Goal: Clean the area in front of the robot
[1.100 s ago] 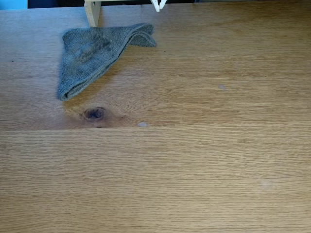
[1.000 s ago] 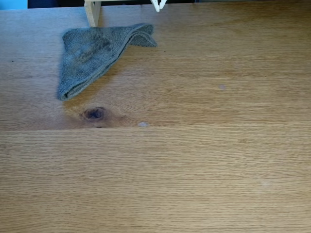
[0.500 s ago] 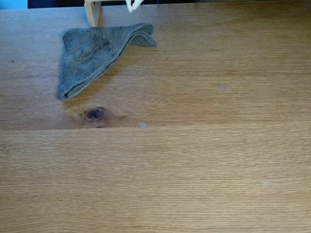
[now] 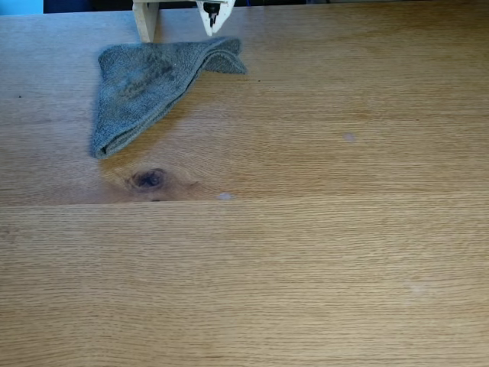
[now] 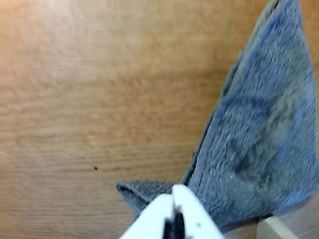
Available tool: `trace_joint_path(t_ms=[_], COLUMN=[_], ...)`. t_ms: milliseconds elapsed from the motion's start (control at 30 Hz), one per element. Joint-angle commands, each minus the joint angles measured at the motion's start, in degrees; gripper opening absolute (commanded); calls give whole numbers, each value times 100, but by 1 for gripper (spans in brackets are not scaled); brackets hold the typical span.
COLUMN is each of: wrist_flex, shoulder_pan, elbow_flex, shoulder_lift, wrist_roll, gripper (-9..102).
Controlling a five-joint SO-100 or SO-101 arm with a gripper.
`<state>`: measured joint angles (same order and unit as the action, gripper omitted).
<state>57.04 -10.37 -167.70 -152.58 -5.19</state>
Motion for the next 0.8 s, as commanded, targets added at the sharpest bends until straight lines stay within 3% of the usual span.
trace_joint_path(t_ms=[0, 133, 333, 433, 767], wrist_flex=[-316, -589, -1072, -1283, -1046], shoulder_pan=[-132, -343, -1081, -1679, -2672], elbow_flex=[1327, 2145, 3015, 3217, 3278], shoulder_lift=[659, 1336, 2487, 3155, 4816], wrist_roll=[-44, 97, 369, 237, -308], gripper=[0, 0, 20, 22, 36])
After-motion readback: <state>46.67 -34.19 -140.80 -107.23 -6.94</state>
